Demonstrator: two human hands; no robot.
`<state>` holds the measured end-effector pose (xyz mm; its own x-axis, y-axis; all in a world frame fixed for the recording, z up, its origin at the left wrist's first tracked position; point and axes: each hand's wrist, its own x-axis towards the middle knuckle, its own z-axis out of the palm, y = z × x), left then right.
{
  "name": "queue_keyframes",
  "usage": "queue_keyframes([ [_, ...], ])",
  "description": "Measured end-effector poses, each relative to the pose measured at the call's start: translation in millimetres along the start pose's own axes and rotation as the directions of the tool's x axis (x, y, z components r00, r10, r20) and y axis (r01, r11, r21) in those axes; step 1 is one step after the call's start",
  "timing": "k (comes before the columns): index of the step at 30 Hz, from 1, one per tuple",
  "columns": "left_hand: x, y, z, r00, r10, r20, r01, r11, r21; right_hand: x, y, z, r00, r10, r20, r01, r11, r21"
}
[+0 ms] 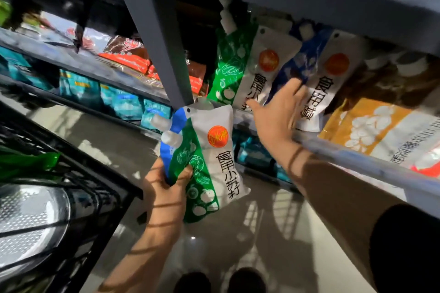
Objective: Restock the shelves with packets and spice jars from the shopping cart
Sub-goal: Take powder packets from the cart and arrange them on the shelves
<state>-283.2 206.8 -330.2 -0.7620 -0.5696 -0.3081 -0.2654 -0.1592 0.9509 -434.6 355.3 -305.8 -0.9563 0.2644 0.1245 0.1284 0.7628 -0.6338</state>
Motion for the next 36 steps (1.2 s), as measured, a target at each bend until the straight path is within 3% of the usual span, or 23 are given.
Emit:
queue_keyframes([
  [2, -0.9, 0.5, 0.8, 1.000, -0.001, 0.006, 0.001, 1.000, -0.017, -13.2, 19.7, -1.5, 0.942, -0.334, -0.039, 0.314, 0.914, -0.258],
  [4, -0.4, 0.4, -0.2, 1.000, 0.005, 0.007, -0.005, 1.000, -0.012, -12.6, 44.3, -1.2, 0.800, -0.587, 0.127, 0.575, 0.689, -0.441],
  [6, 0.1, 0.1, -0.7, 1.000, 0.012, 0.017, -0.012, 1.000, -0.003, 0.8, 56.1, -1.2, 0.727, -0.636, 0.257, 0.659, 0.543, -0.521],
  [8, 0.5, -0.6, 2.1, 1.000, 0.012, 0.022, -0.011, 1.000, -0.009, 12.5, 52.9, -0.7, 0.734, -0.587, 0.342, 0.659, 0.497, -0.564],
  [11, -1.3, 0.2, 9.7, 1.000, -0.018, 0.025, 0.020, 0.998, -0.063, 17.5, 40.6, -1.3, 0.780, -0.473, 0.410, 0.625, 0.552, -0.552],
  [14, -5.9, 4.4, 14.0, 0.998, -0.041, 0.043, 0.045, 0.995, -0.090, 3.5, 33.7, -8.7, 0.815, -0.396, 0.423, 0.553, 0.747, -0.368],
  [16, -9.3, 9.3, 14.7, 0.997, -0.058, 0.059, 0.064, 0.993, -0.103, -17.6, 29.6, -22.6, 0.855, -0.302, 0.423, 0.342, 0.939, -0.021],
  [17, -11.0, 11.3, 15.5, 0.996, -0.068, 0.065, 0.076, 0.990, -0.118, -29.6, 31.1, -28.0, 0.869, -0.239, 0.434, 0.199, 0.971, 0.136],
  [19, -13.4, 13.9, 18.2, 0.994, -0.085, 0.074, 0.094, 0.986, -0.135, -51.9, 30.2, -42.9, 0.832, -0.097, 0.546, -0.084, 0.951, 0.298],
  [21, -16.2, 16.6, 23.2, 0.992, -0.089, 0.090, 0.101, 0.985, -0.141, -66.9, 37.6, -51.7, 0.731, -0.031, 0.682, -0.263, 0.909, 0.324],
  [23, -19.6, 18.5, 29.4, 0.989, -0.079, 0.125, 0.095, 0.987, -0.130, -75.8, 44.9, -57.2, 0.685, -0.016, 0.729, -0.288, 0.912, 0.292],
  [28, -25.1, 20.4, 40.8, 0.985, -0.056, 0.164, 0.064, 0.997, -0.040, -81.3, 59.2, -63.5, 0.727, -0.035, 0.685, -0.245, 0.920, 0.307],
  [32, -17.3, 17.2, 31.9, 0.998, -0.030, 0.053, 0.027, 0.998, 0.058, -71.6, 57.5, -80.0, 0.833, -0.014, 0.554, -0.250, 0.883, 0.398],
  [36, -11.8, 12.1, 10.9, 0.998, -0.029, -0.064, 0.032, 0.998, 0.047, -41.3, 43.2, -79.8, 0.921, -0.045, 0.388, -0.149, 0.878, 0.456],
])
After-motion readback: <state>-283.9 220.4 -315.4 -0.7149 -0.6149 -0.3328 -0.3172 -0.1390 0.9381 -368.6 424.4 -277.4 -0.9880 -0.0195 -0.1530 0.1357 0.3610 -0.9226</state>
